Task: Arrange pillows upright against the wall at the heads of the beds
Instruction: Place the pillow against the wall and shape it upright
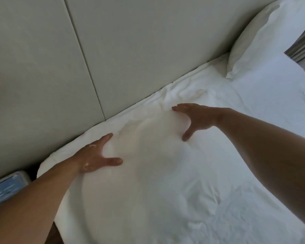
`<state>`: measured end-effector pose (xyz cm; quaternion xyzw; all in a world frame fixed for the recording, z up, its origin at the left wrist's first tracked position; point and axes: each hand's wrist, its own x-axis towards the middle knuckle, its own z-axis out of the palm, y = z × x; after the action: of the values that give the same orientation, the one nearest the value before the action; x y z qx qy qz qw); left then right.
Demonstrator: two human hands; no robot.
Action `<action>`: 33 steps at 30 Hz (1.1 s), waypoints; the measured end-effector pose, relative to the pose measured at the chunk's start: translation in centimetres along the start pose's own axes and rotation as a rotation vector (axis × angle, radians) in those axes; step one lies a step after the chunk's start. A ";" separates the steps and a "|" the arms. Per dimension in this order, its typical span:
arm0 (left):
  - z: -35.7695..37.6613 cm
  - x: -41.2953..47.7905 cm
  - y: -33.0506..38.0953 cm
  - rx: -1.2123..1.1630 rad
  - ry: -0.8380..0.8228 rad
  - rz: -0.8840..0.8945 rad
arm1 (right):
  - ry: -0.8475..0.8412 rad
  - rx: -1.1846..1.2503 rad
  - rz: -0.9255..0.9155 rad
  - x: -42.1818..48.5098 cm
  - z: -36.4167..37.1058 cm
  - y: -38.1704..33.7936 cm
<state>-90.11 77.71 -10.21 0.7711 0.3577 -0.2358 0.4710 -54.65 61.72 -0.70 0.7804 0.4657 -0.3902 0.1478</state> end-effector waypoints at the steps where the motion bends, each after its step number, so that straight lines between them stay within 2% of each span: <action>1: -0.2 0.1 -0.4 -0.001 -0.015 -0.009 | -0.041 -0.019 0.002 1.0 -0.6 -0.3; 5: -0.4 0.7 -2.1 0.019 -0.064 -0.065 | -0.135 -0.105 0.016 4.0 -2.4 -1.2; 11: -0.9 2.0 -3.5 -0.014 -0.148 -0.049 | -0.203 -0.136 0.166 7.3 -1.3 -0.7; 14: -0.9 2.4 -3.5 -0.018 -0.146 -0.037 | -0.141 -0.173 0.188 7.9 0.4 -1.0; 20: 0.0 0.7 -3.0 0.018 -0.041 -0.031 | 0.005 -0.252 0.130 5.6 2.3 -2.3; 26: 0.6 -4.8 -1.9 0.042 0.011 -0.021 | 0.166 -0.232 0.125 0.0 2.7 -2.4; 33: -2.3 -12.5 1.9 0.154 0.193 0.044 | 0.294 -0.181 0.114 -6.8 -0.8 -3.2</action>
<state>-96.51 75.08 0.63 0.8317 0.3654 -0.1768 0.3789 -58.75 59.75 5.31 0.8377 0.4704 -0.2195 0.1697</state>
